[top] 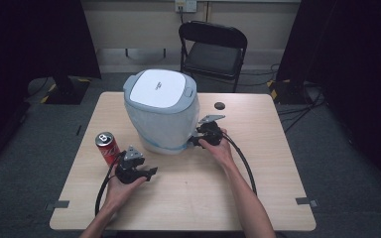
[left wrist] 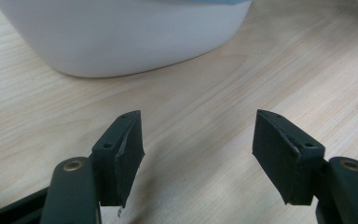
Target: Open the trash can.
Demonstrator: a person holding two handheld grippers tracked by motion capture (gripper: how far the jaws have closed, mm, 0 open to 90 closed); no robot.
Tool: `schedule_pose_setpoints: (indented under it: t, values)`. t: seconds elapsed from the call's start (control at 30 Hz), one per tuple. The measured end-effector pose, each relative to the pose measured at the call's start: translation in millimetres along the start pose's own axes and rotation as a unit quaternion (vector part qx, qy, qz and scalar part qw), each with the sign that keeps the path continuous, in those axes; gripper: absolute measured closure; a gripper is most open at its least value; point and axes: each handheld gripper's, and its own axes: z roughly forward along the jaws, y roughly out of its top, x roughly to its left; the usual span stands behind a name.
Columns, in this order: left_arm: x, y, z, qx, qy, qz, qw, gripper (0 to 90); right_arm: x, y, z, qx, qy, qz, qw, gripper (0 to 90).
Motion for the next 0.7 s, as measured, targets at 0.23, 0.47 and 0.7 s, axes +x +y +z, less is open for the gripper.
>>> schedule_pose_setpoints:
  t: [0.23, 0.47, 0.7]
  values:
    - [3.2, -2.6, -1.8, 0.000, 0.001, -0.005, 1.0000, 33.3, 9.0, -6.1, -7.4, 0.005, 0.006, 0.004, 1.0000, 40.6]
    - [2.5, -2.6, -3.3, -0.001, 0.001, -0.005, 1.0000, 33.3, 22.5, -19.8, -25.2, 0.005, -0.003, 0.015, 0.9999, 40.6]
    - [2.8, -2.6, -3.4, -0.006, 0.005, -0.008, 0.9999, 33.3, 35.1, -34.0, -44.7, 0.007, -0.004, 0.025, 0.9997, 40.6]
